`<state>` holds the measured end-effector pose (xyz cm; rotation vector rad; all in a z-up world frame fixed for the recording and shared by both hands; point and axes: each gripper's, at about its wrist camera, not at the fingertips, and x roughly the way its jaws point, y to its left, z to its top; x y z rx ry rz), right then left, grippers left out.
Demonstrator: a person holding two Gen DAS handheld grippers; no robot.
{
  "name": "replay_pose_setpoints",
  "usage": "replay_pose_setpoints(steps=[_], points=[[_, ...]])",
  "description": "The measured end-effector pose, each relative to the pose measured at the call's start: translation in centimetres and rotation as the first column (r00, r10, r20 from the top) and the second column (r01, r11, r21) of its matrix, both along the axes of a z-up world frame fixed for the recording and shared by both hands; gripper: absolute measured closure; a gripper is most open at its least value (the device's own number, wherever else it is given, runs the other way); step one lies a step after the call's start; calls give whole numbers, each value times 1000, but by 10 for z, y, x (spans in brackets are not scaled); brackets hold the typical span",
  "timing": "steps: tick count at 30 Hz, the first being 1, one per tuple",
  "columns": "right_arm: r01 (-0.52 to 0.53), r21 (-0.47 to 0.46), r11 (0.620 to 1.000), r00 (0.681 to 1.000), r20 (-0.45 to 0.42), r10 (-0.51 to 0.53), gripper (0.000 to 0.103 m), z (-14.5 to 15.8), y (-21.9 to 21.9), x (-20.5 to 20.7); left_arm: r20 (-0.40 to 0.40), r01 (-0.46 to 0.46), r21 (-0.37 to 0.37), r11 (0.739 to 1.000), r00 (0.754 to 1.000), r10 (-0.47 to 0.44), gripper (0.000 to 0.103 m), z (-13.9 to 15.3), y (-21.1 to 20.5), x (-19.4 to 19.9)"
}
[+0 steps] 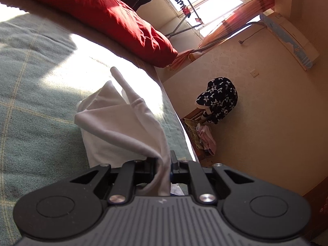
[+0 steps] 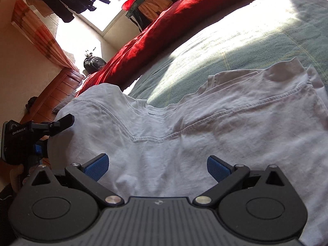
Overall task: Fold clothes
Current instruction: 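Fold the held edge over onto the rest of the shirt with the left tool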
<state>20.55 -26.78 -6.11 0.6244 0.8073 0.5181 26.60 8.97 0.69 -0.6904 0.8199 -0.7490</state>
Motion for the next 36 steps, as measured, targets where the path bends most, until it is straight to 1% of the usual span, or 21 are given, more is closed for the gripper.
replay_pose_setpoints(steps=[3, 7, 13, 20, 26, 36], points=[[29, 13, 1000, 999, -22, -28, 0, -7, -19, -20, -3, -2, -8, 1000, 1000, 2, 92, 4, -15, 2], [66, 23, 998, 997, -30, -66, 0, -11, -42, -40, -11, 2, -9, 1000, 1000, -2, 92, 7, -36, 7], [131, 43, 990, 991, -38, -129, 0, -15, -72, -57, -12, 27, -11, 1000, 1000, -27, 92, 9, -72, 13], [159, 65, 985, 987, -19, -158, 0, -14, -95, -67, -23, 63, -12, 998, 998, -64, 92, 8, -111, 20], [197, 80, 977, 980, -6, -197, 0, -12, -118, -77, -53, 92, -6, 996, 994, -92, 92, 0, -141, 29], [278, 97, 956, 961, -27, -277, 0, -21, -152, -90, -121, 142, 43, 989, 983, -136, 92, -26, -191, 41]])
